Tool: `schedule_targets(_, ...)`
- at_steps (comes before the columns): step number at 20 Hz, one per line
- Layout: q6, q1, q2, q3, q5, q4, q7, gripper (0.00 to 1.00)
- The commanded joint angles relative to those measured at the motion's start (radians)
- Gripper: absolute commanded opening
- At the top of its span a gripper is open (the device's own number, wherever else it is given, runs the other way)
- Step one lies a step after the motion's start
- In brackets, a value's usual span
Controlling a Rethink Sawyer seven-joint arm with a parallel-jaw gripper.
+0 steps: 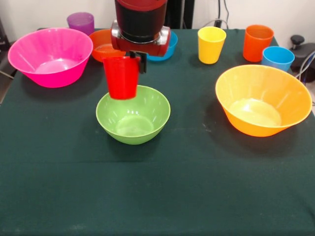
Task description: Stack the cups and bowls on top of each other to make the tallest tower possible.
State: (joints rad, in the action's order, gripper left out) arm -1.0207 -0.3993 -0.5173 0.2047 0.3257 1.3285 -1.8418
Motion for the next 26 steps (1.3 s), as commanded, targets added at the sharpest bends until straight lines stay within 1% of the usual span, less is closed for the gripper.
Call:
schedule_targets(1, -0.050, 0.044, 0.080, 0.094, -0.004, -0.068, 0.069, 0.00)
schedule_targets(5, -0.008, 0.049, 0.091, 0.093, 0.007, -0.067, 0.069, 0.00)
schedule_targets(11, 0.044, 0.036, 0.090, 0.101, 0.011, -0.027, 0.088, 0.00)
schedule_targets(15, 0.073, 0.034, 0.089, 0.100, 0.018, -0.008, 0.081, 0.00)
schedule_targets(25, 0.075, 0.044, 0.131, 0.096, 0.036, -0.063, 0.080, 0.00)
schedule_targets(26, 0.064, 0.048, 0.137, 0.094, 0.034, -0.078, 0.075, 0.00)
